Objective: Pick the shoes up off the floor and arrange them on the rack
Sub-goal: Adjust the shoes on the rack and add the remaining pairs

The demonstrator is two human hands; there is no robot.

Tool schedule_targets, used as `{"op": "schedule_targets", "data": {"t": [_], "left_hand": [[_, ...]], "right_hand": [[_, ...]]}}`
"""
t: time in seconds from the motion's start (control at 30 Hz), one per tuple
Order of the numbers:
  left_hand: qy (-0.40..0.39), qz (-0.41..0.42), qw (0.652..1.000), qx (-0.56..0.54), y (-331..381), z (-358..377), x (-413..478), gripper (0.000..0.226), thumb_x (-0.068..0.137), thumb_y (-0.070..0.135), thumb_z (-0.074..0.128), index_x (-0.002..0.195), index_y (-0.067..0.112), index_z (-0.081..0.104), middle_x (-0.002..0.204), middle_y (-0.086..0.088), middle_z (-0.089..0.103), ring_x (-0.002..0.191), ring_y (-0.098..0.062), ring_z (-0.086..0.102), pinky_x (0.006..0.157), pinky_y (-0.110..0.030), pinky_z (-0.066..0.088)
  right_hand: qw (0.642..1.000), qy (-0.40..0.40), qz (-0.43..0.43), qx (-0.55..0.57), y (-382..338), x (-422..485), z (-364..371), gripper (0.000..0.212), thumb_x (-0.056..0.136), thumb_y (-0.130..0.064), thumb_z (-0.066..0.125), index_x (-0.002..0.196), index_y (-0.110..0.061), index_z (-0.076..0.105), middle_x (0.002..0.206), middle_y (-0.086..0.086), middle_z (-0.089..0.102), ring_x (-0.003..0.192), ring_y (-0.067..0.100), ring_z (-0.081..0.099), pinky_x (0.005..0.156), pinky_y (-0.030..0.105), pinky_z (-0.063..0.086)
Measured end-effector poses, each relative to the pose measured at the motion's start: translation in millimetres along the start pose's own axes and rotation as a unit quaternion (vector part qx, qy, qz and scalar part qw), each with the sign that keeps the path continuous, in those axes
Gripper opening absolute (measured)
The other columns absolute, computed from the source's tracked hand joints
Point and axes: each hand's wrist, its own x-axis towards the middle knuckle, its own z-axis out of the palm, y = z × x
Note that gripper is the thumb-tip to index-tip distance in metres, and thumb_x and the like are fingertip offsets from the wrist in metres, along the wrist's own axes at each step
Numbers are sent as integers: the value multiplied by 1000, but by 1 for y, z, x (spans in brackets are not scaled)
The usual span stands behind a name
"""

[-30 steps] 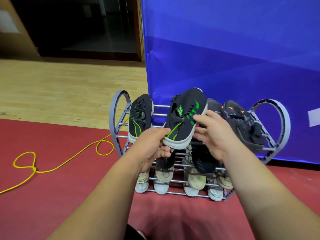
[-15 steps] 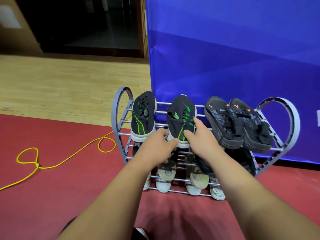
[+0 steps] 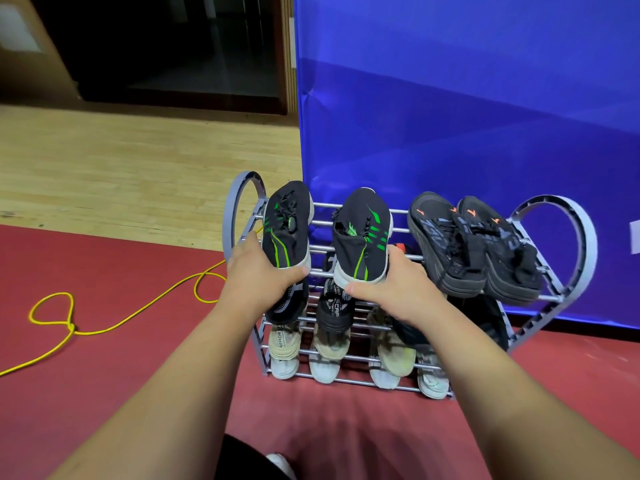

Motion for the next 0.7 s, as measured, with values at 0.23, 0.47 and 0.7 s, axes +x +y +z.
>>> {"op": "schedule_targets", "data": {"t": [0.23, 0.47, 0.7], "left_hand": [[-35, 16, 999, -17, -6, 1, 3, 69, 70, 48, 86, 128, 33, 51, 116, 15, 68, 105, -16, 66, 91, -37, 53], [-32, 15, 999, -24, -12, 0, 2, 77, 63, 54, 84, 131, 37, 51, 116, 19, 70, 106, -12, 68, 96, -42, 55], [-43, 25, 998, -31, -15, -3, -3, 76, 66, 51, 86, 132, 35, 51, 116, 21, 70, 106, -8, 68, 93, -37, 55]], "right_hand": [[1000, 4, 17, 18, 13, 16, 10, 57, 56, -68, 78, 103, -49, 52, 107, -26, 66, 107, 9, 64, 99, 43, 50], [999, 2, 32, -1, 14, 26, 17, 74, 51, -77, 74, 114, -55, 43, 119, -24, 66, 119, 18, 60, 106, 52, 43], [999, -10, 28, -11, 10, 29, 16, 69, 59, -72, 76, 113, -54, 38, 114, -27, 60, 118, 16, 58, 108, 53, 40]]}}
